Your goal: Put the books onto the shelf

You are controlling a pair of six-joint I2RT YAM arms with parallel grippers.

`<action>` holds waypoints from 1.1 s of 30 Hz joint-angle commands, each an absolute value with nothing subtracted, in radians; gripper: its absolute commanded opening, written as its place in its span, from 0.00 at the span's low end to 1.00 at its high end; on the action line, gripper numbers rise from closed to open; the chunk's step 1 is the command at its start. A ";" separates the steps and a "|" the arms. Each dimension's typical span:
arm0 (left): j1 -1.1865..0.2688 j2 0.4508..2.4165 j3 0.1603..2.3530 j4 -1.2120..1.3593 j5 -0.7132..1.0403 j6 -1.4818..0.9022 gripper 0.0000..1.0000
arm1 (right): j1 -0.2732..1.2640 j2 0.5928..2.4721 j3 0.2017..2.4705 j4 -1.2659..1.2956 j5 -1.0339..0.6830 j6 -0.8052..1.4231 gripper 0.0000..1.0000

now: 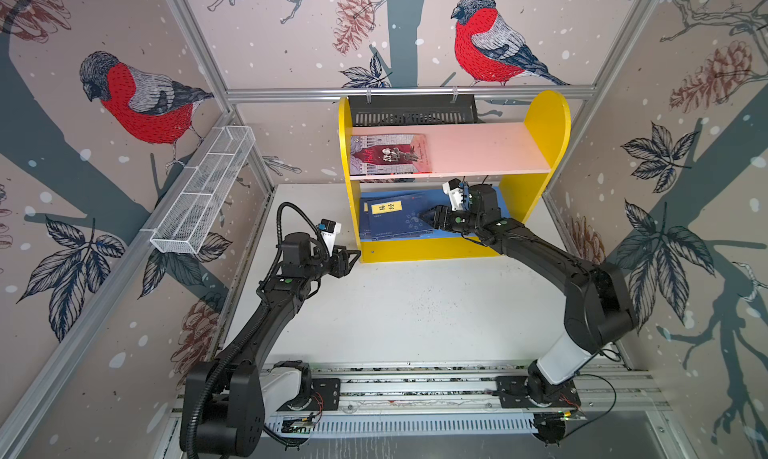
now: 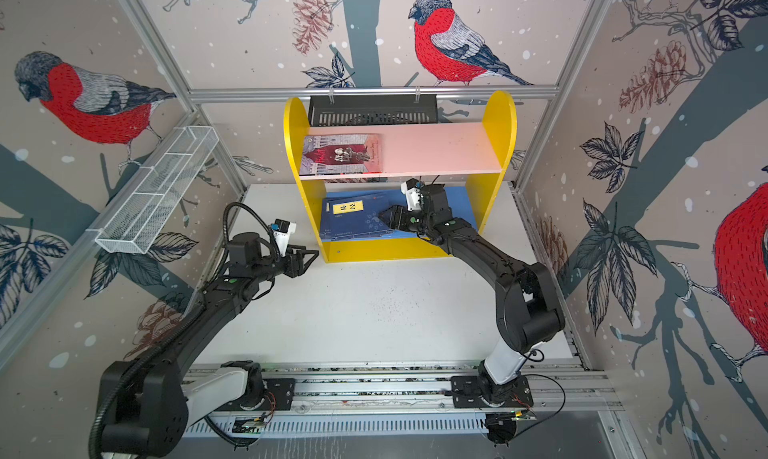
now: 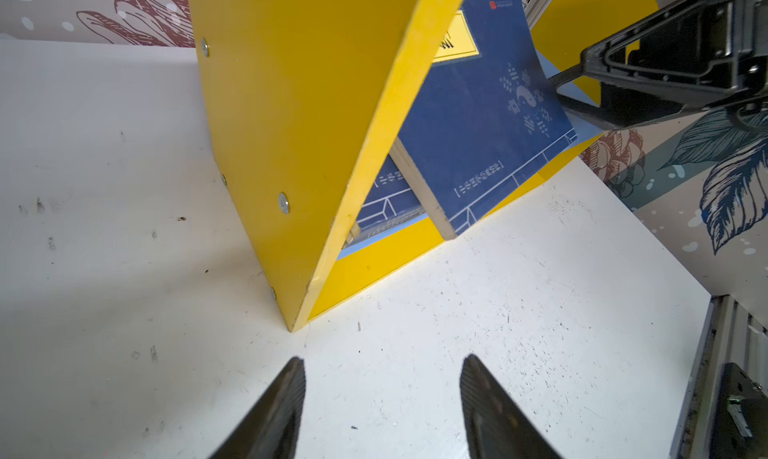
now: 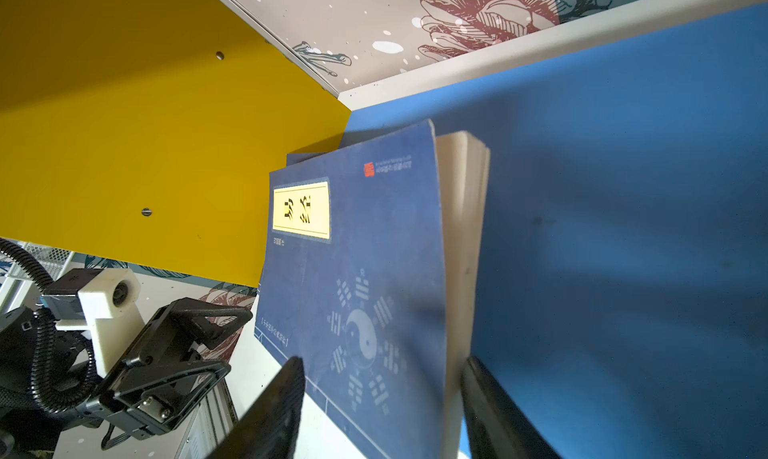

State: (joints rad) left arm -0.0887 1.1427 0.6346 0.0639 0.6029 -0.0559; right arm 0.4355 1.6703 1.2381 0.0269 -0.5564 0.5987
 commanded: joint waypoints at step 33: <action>-0.153 1.155 0.641 0.060 0.567 0.067 0.55 | 0.460 1.771 1.421 -0.088 -0.379 0.552 0.63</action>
State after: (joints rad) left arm -0.1528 1.1675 0.6300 0.1234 0.5285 0.0238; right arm 0.4667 1.7668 1.4147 -0.0986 -0.4019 0.5762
